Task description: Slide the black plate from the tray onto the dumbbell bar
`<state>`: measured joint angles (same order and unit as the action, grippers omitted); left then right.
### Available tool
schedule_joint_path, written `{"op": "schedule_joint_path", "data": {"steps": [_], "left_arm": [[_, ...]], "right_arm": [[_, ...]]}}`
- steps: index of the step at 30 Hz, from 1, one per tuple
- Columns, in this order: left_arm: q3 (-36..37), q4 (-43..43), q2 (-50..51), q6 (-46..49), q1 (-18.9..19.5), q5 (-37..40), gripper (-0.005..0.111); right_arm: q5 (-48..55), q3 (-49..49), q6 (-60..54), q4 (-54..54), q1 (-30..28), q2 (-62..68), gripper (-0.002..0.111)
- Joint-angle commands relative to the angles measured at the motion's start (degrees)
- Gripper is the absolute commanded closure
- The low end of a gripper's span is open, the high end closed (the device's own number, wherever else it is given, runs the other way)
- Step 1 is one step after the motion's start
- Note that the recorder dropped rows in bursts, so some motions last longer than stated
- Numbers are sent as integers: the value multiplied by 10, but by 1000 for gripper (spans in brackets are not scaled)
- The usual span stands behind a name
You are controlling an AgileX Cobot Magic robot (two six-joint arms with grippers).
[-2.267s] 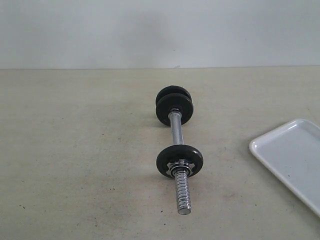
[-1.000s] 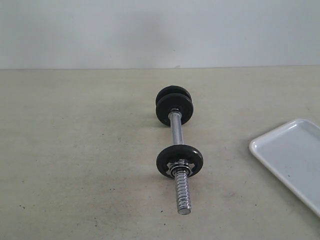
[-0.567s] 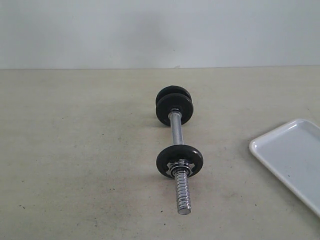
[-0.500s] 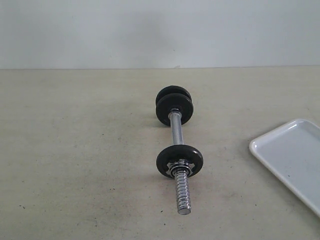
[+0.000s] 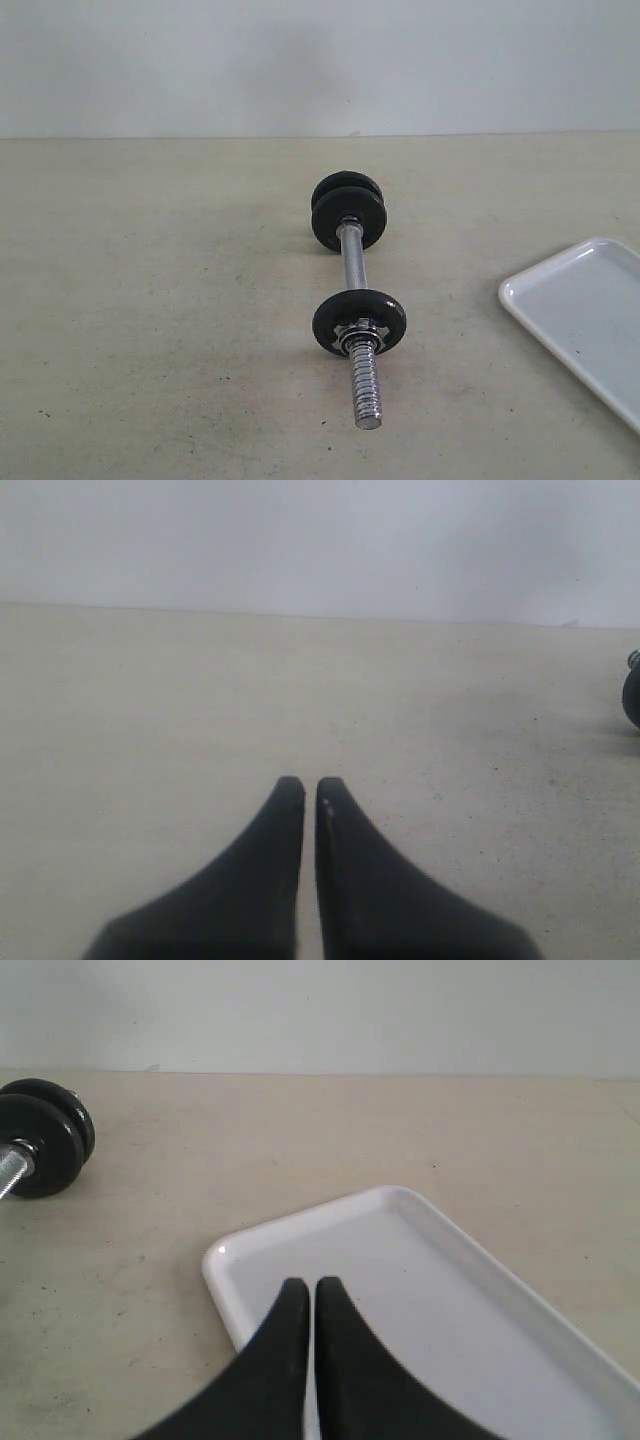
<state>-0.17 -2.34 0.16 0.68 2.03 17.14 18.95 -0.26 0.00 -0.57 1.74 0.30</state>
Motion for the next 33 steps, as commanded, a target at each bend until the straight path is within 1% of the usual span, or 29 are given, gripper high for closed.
{"op": "schedule_joint_path", "data": {"steps": [1,33], "left_arm": [[2,2,-2,4,-3,-1,102],[2,2,-2,4,-3,-9,102]], "right_arm": [[-3,3,0,1,0,-3,108],[-6,3,0,1,0,-3,108]]}}
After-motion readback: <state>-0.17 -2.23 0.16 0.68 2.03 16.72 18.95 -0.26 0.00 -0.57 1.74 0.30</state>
